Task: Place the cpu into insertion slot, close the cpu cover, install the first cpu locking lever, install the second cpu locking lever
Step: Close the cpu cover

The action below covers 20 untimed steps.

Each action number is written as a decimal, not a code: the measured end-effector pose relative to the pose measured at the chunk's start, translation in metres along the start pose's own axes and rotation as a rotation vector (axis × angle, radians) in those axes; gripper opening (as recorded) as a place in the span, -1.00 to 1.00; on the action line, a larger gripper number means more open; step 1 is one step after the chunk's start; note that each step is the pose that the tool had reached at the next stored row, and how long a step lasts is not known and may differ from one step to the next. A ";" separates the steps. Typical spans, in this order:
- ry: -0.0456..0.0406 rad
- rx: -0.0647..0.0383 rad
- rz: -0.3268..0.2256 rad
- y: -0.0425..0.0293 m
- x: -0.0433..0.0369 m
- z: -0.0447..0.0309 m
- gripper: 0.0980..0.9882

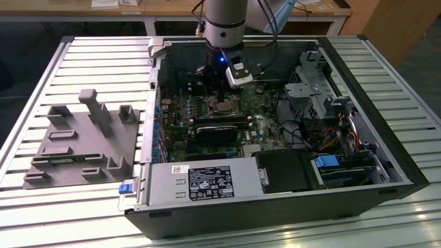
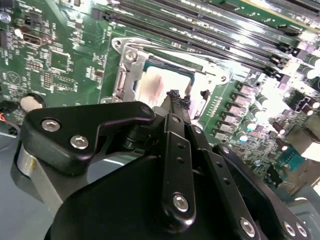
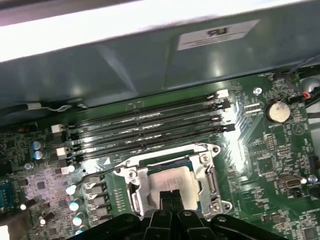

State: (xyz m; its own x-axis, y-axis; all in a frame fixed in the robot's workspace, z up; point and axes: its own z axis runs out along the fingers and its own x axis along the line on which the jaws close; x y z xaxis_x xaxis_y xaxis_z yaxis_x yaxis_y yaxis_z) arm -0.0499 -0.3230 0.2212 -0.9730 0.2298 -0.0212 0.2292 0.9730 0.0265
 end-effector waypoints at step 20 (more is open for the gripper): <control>-0.0001 0.000 0.000 -0.0048 0.0189 0.0136 -0.99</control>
State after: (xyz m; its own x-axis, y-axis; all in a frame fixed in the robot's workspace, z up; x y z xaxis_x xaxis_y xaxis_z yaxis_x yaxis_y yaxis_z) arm -0.0690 -0.3231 0.2070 -0.9730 0.2299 -0.0213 0.2293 0.9730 0.0265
